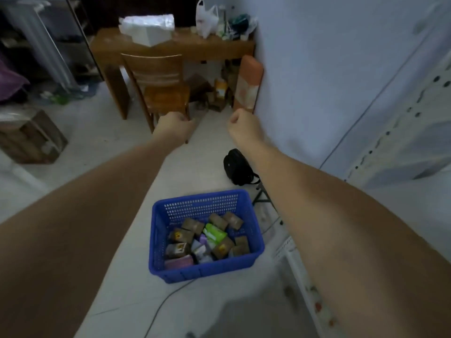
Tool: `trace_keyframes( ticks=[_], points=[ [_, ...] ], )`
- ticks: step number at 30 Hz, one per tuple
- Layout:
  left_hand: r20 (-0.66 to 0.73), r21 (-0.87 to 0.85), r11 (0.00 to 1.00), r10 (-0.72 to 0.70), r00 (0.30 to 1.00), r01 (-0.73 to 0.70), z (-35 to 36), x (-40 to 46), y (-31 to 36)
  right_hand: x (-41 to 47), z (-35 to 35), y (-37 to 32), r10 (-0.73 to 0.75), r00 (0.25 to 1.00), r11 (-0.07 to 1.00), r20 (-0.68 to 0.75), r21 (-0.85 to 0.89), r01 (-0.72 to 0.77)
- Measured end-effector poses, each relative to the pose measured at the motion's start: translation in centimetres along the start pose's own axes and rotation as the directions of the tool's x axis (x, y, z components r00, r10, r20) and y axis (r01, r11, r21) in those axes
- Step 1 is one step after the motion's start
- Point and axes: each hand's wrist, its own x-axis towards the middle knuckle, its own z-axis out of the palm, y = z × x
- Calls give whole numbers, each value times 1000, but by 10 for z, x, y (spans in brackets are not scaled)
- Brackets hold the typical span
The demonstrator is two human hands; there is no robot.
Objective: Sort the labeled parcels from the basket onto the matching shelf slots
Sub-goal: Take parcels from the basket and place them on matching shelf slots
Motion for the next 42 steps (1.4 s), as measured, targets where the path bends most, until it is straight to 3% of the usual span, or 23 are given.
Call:
trace_keyframes(
  ticks=[10, 18, 26, 32, 35, 38, 42],
  points=[
    [98, -28, 989, -140, 985, 143, 33, 176, -112, 128, 156, 21, 93, 990, 996, 107, -9, -93],
    [216, 85, 956, -294, 931, 282, 121, 247, -234, 169, 278, 114, 233, 943, 972, 238, -99, -215],
    [319, 321, 908, -373, 871, 271, 257, 261, -359, 154, 415, 256, 337, 864, 941, 374, -164, -297],
    [391, 337, 878, -459, 798, 341, 369, 233, -468, 97, 501, 365, 366, 761, 930, 535, -238, -280],
    [465, 373, 866, -484, 741, 332, 419, 208, -513, 65, 536, 418, 416, 710, 909, 568, -294, -297],
    [484, 363, 832, -554, 677, 420, 460, 185, -556, 36, 568, 460, 450, 659, 893, 602, -328, -310],
    [510, 374, 821, -571, 643, 432, 504, 167, -607, 7, 609, 500, 453, 638, 886, 622, -394, -245]
  ],
)
